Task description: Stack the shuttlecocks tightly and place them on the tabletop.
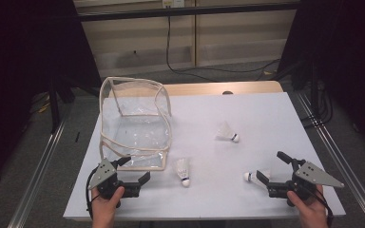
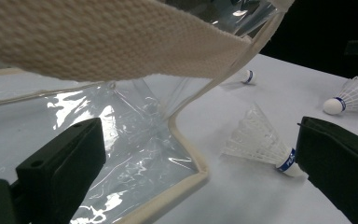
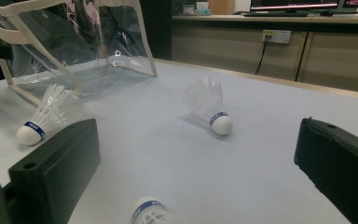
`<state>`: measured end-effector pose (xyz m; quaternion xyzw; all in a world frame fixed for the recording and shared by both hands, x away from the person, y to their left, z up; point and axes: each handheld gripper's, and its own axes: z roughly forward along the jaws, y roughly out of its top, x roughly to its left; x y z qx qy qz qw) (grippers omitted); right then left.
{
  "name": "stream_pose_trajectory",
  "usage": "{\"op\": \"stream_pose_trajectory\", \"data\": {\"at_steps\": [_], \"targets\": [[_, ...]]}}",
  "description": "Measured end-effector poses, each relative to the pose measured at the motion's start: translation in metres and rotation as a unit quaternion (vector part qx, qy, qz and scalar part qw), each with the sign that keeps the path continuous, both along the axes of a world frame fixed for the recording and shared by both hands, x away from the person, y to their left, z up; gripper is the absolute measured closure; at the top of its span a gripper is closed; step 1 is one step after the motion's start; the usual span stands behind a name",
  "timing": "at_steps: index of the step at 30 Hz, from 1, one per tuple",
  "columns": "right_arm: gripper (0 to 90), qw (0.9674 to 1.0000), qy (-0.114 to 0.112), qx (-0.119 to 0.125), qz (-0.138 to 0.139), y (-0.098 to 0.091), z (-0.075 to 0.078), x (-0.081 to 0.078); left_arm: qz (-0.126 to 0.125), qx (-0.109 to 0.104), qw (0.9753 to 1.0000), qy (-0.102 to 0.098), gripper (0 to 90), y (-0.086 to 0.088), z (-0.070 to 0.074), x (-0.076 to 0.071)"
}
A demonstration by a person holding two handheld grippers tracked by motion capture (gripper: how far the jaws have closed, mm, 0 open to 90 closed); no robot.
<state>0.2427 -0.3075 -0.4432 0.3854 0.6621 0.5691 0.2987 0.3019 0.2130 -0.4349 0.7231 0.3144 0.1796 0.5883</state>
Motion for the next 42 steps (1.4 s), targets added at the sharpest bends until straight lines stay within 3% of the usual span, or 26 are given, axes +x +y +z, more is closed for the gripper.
{"op": "stream_pose_trajectory", "data": {"at_steps": [17,31,42], "targets": [[0.0,1.0,-0.002,-0.003,-0.002,-0.002,0.001,-0.001,-0.026,0.0,0.9996,0.007,1.7,-0.012,0.003,-0.001],[0.0,1.0,-0.001,-0.001,0.001,-0.003,0.001,-0.001,-0.059,0.01,0.9981,0.016,2.1,-0.034,0.005,-0.004],[0.0,1.0,-0.002,-0.001,0.002,-0.002,0.002,-0.001,-0.066,0.01,0.9975,0.023,2.4,-0.046,0.007,-0.005]]}}
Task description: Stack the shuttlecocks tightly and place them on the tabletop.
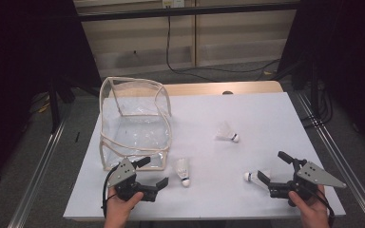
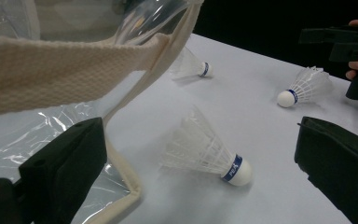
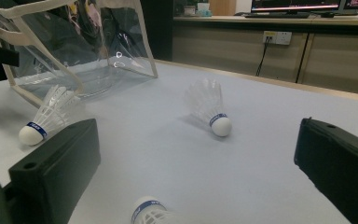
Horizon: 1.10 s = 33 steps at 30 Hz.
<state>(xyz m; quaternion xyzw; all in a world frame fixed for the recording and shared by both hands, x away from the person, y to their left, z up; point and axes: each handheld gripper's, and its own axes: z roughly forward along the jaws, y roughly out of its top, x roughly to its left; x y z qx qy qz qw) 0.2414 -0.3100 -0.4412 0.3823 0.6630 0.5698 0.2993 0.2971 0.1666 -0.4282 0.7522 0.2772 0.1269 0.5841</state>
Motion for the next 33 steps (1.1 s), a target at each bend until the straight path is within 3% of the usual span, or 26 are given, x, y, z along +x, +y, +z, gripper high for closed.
{"op": "stream_pose_trajectory", "data": {"at_steps": [21,33], "targets": [[0.0,1.0,0.001,-0.002,0.004,0.001,0.0,0.0,-0.002,0.015,0.9998,0.01,3.0,-0.025,-0.001,0.001],[0.0,1.0,0.0,-0.002,0.007,0.002,0.0,0.0,-0.007,0.035,0.9992,0.021,3.6,-0.04,-0.004,0.005]]}}
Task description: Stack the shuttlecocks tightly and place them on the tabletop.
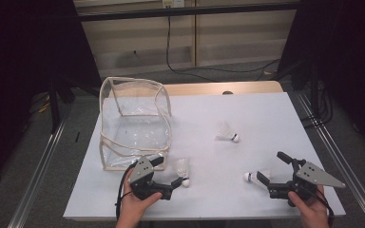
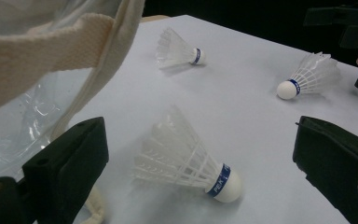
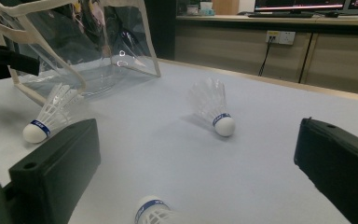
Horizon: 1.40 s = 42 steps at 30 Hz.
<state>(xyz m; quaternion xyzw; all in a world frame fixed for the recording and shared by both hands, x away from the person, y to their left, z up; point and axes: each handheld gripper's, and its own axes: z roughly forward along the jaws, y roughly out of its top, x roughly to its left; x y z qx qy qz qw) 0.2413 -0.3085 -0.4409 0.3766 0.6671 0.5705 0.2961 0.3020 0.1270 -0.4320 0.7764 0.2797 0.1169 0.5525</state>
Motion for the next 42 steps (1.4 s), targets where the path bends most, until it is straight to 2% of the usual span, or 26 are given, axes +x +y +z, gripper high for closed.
{"op": "stream_pose_trajectory", "data": {"at_steps": [10,17,20,22,25,42], "targets": [[0.2,1.0,0.002,-0.001,0.0,0.0,0.0,0.0,-0.004,0.034,0.9994,0.008,5.2,-0.013,-0.004,0.004],[0.2,1.0,0.002,-0.001,-0.001,0.0,0.0,-0.001,-0.008,0.048,0.9988,0.01,5.9,-0.021,-0.007,0.008],[0.2,1.0,0.003,0.0,-0.001,0.0,0.0,-0.001,-0.01,0.051,0.9986,0.009,6.2,-0.023,-0.007,0.009],[0.2,1.0,0.003,-0.001,-0.001,0.0,-0.001,-0.001,-0.01,0.044,0.9989,0.011,6.2,-0.024,-0.008,0.01],[0.3,1.0,0.004,-0.002,0.001,0.0,-0.001,-0.001,-0.008,0.053,0.9985,0.007,6.5,-0.026,-0.007,0.012],[0.3,1.0,0.004,-0.004,0.003,0.001,-0.001,-0.001,-0.022,0.059,0.998,0.01,13.4,-0.026,-0.007,0.013]]}}
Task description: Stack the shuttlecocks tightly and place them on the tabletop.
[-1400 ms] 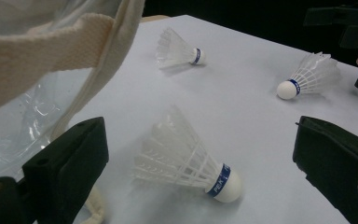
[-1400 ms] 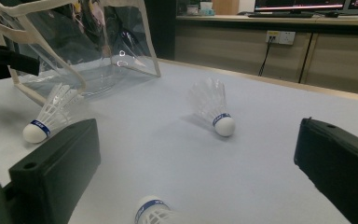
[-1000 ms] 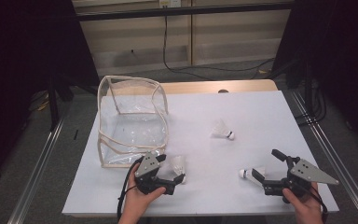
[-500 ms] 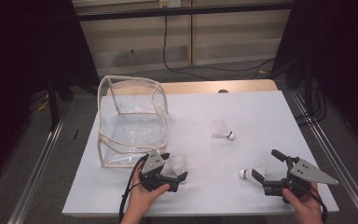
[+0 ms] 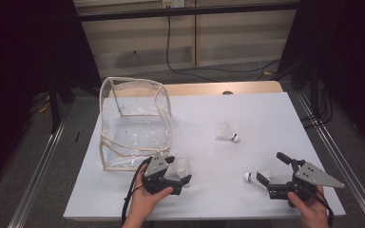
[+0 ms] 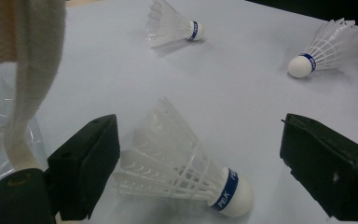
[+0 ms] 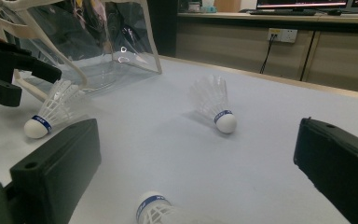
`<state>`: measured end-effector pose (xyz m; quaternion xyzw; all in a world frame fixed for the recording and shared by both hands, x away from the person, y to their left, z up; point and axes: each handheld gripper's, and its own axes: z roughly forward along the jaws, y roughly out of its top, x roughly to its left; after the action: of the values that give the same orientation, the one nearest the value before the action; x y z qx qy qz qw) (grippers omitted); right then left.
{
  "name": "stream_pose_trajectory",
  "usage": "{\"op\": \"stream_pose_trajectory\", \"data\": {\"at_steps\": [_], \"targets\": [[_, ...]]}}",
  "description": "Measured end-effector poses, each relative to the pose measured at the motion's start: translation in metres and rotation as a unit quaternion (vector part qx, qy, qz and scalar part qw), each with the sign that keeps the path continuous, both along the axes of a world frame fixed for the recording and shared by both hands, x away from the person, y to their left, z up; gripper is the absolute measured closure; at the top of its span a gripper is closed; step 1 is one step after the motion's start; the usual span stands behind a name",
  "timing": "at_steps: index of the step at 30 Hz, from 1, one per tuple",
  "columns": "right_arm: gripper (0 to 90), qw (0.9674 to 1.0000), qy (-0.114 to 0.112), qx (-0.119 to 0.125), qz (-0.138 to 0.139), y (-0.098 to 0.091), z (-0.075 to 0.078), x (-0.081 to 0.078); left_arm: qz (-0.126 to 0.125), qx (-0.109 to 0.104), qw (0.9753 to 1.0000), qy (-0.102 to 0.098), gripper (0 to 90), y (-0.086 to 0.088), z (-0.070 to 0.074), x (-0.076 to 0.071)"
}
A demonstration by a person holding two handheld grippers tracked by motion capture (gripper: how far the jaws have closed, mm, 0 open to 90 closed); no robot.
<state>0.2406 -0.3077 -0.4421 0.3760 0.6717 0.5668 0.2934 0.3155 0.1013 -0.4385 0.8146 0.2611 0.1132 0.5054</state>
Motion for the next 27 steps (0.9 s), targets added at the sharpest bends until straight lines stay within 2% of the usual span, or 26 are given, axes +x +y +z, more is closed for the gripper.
{"op": "stream_pose_trajectory", "data": {"at_steps": [8,15,19,22,25,27], "targets": [[0.3,1.0,0.0,0.0,-0.001,-0.0006,0.0002,-0.0002,-0.001,0.005,1.0,0.003,15.3,-0.0012,-0.0012,-0.0001],[0.3,1.0,-0.002,0.0,0.0,-0.0009,0.0007,-0.0002,-0.007,0.016,0.9998,0.013,22.7,0.0005,-0.0007,-0.0017],[0.3,1.0,-0.002,0.0,0.001,-0.001,0.0009,-0.0003,-0.017,0.025,0.9993,0.022,31.3,0.0008,0.0,-0.0041],[0.3,1.0,-0.004,0.0,-0.001,-0.0012,0.0012,-0.0004,-0.021,0.02,0.9991,0.032,36.9,0.001,0.0004,-0.0057],[0.3,1.0,-0.005,0.0,-0.001,-0.0016,0.0013,-0.0004,-0.025,0.021,0.9987,0.04,46.9,0.0008,0.0005,-0.0075],[0.4,1.0,-0.005,0.0,-0.001,-0.0017,0.0013,-0.0003,-0.033,0.02,0.998,0.05,49.0,0.0002,-0.0001,-0.0084]]}}
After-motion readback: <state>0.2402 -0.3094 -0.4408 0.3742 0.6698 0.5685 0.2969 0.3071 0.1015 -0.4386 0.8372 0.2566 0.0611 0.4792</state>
